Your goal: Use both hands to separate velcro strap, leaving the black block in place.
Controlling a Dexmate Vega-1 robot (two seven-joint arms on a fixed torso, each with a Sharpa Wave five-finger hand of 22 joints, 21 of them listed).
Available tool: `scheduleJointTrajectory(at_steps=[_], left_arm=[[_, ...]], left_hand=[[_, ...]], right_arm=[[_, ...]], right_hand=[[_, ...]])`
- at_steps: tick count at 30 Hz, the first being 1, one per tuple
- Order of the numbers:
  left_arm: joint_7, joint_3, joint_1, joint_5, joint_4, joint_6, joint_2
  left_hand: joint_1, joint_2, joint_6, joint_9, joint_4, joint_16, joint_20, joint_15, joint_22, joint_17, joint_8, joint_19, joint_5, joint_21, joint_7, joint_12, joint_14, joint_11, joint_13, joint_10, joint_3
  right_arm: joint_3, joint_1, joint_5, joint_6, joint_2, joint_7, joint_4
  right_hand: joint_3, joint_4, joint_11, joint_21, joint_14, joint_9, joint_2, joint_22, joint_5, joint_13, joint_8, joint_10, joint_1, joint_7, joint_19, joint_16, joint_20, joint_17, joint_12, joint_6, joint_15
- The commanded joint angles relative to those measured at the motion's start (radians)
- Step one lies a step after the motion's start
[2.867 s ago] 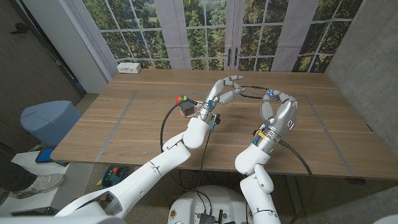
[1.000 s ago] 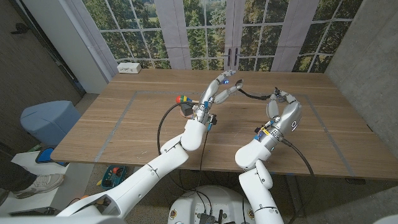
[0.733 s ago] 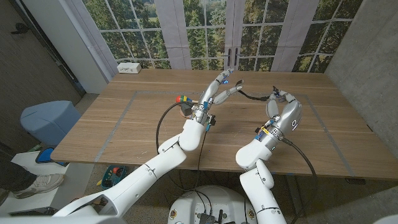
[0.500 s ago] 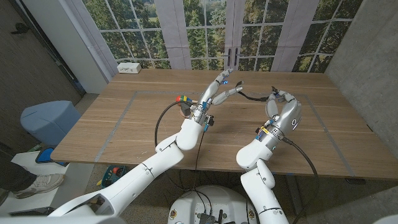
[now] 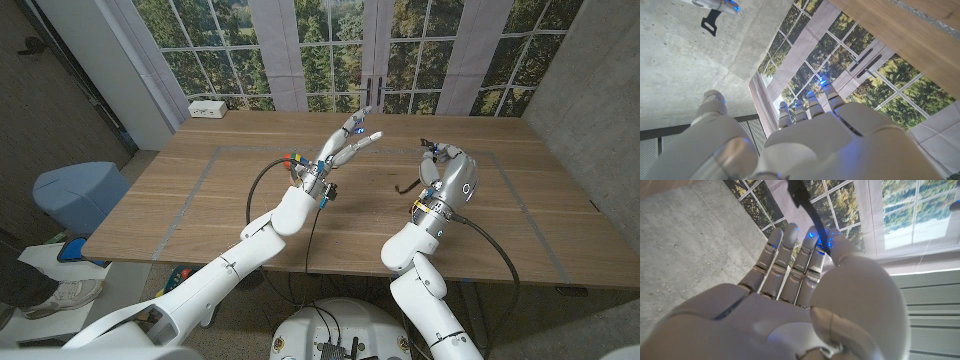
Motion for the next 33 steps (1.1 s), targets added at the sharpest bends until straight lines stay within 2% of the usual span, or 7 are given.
scheduleJointTrajectory(at_steps=[1, 9, 14, 21, 25, 28, 33], left_arm=[[-0.107, -0.031, -0.004, -0.126, 0.049, -0.084, 0.001], [-0.109, -0.055, 0.0, -0.127, 0.056, -0.098, -0.002], [-0.115, -0.065, 0.0, -0.129, 0.06, -0.1, 0.0], [-0.111, -0.078, 0.004, -0.125, 0.062, -0.105, 0.002], [-0.109, -0.084, 0.006, -0.123, 0.063, -0.107, 0.004], [-0.111, -0.087, 0.006, -0.125, 0.064, -0.108, 0.005], [-0.111, -0.091, 0.007, -0.124, 0.065, -0.112, 0.006]], left_hand=[[-0.021, 0.003, -0.013, -0.001, 0.003, 0.001, 0.002, 0.0, -0.001, 0.002, 0.002, -0.003, 0.003, -0.004, -0.003, 0.0, -0.014, -0.001, 0.0, -0.016, -0.004], [-0.036, 0.019, -0.011, -0.002, 0.01, 0.004, 0.0, -0.006, -0.001, 0.002, 0.007, 0.0, 0.005, -0.006, -0.006, 0.004, -0.016, -0.004, -0.002, -0.016, -0.002], [-0.047, 0.029, 0.002, -0.002, 0.014, 0.006, -0.001, -0.009, -0.002, 0.001, 0.013, 0.001, 0.006, -0.008, -0.009, 0.007, -0.017, -0.006, -0.003, -0.016, 0.0], [-0.057, 0.036, 0.01, -0.003, 0.017, 0.007, -0.003, -0.011, -0.002, 0.0, 0.016, 0.003, 0.007, -0.011, -0.011, 0.009, -0.018, -0.006, -0.004, -0.016, 0.001], [-0.06, 0.038, 0.014, -0.003, 0.017, 0.007, -0.004, -0.012, -0.002, 0.0, 0.017, 0.004, 0.007, -0.011, -0.012, 0.01, -0.018, -0.006, -0.004, -0.016, 0.002], [-0.062, 0.039, 0.015, -0.003, 0.017, 0.008, -0.004, -0.015, -0.003, -0.001, 0.017, 0.004, 0.007, -0.012, -0.012, 0.011, -0.018, -0.004, -0.005, -0.015, 0.002], [-0.065, 0.04, 0.016, -0.003, 0.017, 0.009, -0.004, -0.016, -0.003, -0.001, 0.017, 0.004, 0.007, -0.014, -0.011, 0.011, -0.017, -0.003, -0.005, -0.016, 0.003]], right_arm=[[-0.13, 0.04, 0.052, -0.249, -0.178, 0.084, -0.08], [-0.187, 0.064, 0.067, -0.375, -0.247, 0.143, -0.126], [-0.234, 0.092, 0.06, -0.51, -0.292, 0.253, -0.173], [-0.282, 0.13, 0.072, -0.616, -0.323, 0.318, -0.199], [-0.299, 0.143, 0.086, -0.648, -0.333, 0.33, -0.209], [-0.306, 0.149, 0.1, -0.664, -0.34, 0.334, -0.217], [-0.318, 0.161, 0.12, -0.696, -0.348, 0.341, -0.227]], right_hand=[[0.009, 0.003, -0.004, 0.012, 0.007, 0.006, 0.001, 0.004, 0.0, 0.005, -0.005, -0.009, -0.004, -0.01, 0.003, -0.005, -0.008, 0.004, -0.006, 0.001, -0.116], [0.014, 0.01, -0.008, 0.017, -0.001, 0.009, 0.008, 0.004, 0.0, 0.014, -0.014, -0.026, -0.019, -0.02, -0.004, -0.024, -0.008, 0.004, -0.012, -0.019, -0.115], [0.021, 0.017, -0.013, 0.02, -0.015, 0.026, 0.019, 0.004, -0.002, 0.024, -0.01, -0.051, -0.036, -0.02, -0.014, -0.05, -0.001, -0.003, -0.02, -0.034, -0.115], [0.023, 0.027, -0.016, 0.025, -0.028, 0.034, 0.037, 0.003, -0.005, 0.015, -0.015, -0.082, -0.062, -0.025, -0.024, -0.09, 0.006, -0.032, -0.043, -0.065, -0.113], [0.021, 0.025, -0.012, 0.028, -0.051, 0.032, 0.039, 0.002, -0.003, -0.012, -0.036, -0.144, -0.084, -0.032, -0.043, -0.133, 0.018, -0.063, -0.091, -0.123, -0.112], [0.012, 0.028, -0.001, 0.031, -0.072, 0.031, 0.031, 0.0, -0.002, -0.035, -0.064, -0.194, -0.117, -0.038, -0.058, -0.17, 0.029, -0.092, -0.133, -0.197, -0.107], [-0.028, 0.032, 0.015, 0.034, -0.13, 0.028, 0.016, -0.002, -0.006, -0.07, -0.116, -0.276, -0.179, -0.038, -0.082, -0.224, 0.052, -0.144, -0.203, -0.328, -0.09]])
